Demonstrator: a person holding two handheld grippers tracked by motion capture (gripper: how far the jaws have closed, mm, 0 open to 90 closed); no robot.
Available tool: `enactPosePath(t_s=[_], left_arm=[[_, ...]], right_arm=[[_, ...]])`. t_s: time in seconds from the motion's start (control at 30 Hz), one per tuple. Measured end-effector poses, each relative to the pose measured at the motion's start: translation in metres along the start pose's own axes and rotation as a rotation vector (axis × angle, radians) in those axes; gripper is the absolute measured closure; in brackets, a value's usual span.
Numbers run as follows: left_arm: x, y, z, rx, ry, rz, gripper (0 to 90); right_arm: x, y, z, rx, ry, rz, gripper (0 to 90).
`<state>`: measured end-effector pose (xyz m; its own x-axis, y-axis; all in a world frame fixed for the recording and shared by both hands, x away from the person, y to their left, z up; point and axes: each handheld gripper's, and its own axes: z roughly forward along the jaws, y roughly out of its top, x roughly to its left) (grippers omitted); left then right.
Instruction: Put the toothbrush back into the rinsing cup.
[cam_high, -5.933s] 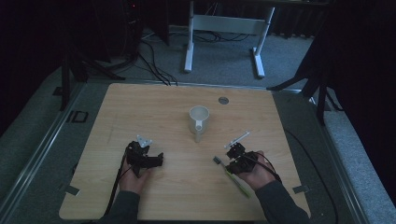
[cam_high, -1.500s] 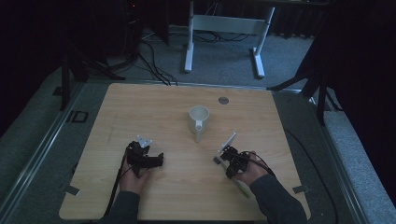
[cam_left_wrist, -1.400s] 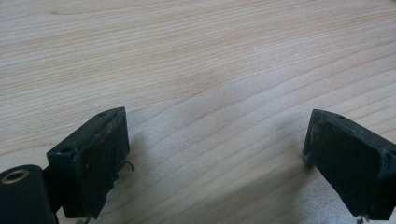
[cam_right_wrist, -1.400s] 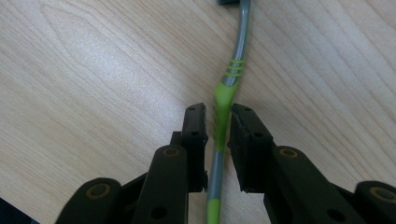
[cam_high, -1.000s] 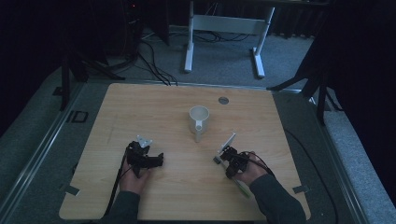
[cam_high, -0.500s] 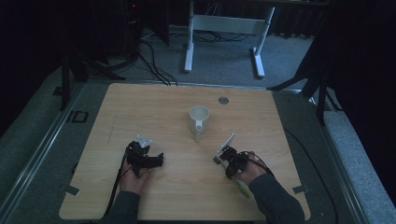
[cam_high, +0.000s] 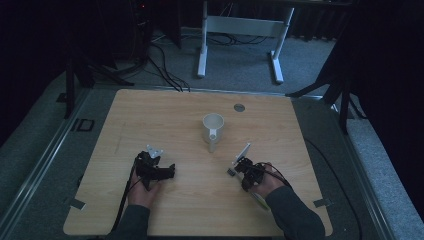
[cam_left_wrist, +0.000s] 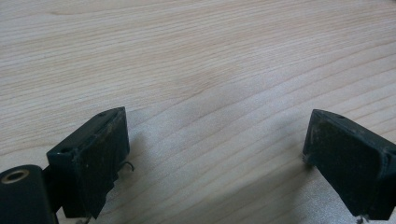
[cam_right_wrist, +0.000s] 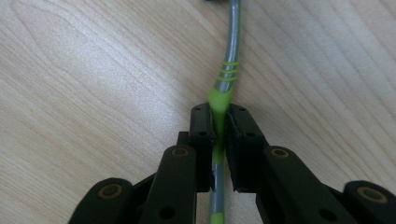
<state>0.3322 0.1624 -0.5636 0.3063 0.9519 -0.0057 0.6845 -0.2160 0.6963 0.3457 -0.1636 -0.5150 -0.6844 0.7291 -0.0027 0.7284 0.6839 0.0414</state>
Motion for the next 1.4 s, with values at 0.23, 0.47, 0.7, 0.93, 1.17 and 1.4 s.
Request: enactPosePath(t_s=[0.23, 0.47, 0.7, 0.93, 1.17, 1.4], left_arm=[[0.000, 0.000, 0.000, -0.001, 0.000, -0.001, 7.3], [0.000, 0.000, 0.000, -0.002, 0.000, -0.002, 7.3], [0.000, 0.000, 0.000, -0.002, 0.000, -0.001, 7.3], [0.000, 0.000, 0.000, -0.001, 0.000, -0.001, 7.3], [0.000, 0.000, 0.000, -0.001, 0.000, -0.001, 7.3], [0.000, 0.000, 0.000, -0.001, 0.000, -0.001, 7.3]], right_arm=[[-0.001, -0.002, -0.012, -0.042, -0.003, 0.008, 81.5], [-0.003, -0.003, -0.023, -0.088, -0.002, 0.017, 81.6], [-0.006, -0.004, -0.030, -0.133, -0.003, 0.033, 81.6], [-0.011, -0.007, -0.033, -0.207, 0.011, 0.078, 81.6], [-0.015, -0.009, -0.038, -0.266, 0.001, 0.104, 81.6], [-0.018, -0.010, -0.041, -0.311, -0.005, 0.124, 81.5]])
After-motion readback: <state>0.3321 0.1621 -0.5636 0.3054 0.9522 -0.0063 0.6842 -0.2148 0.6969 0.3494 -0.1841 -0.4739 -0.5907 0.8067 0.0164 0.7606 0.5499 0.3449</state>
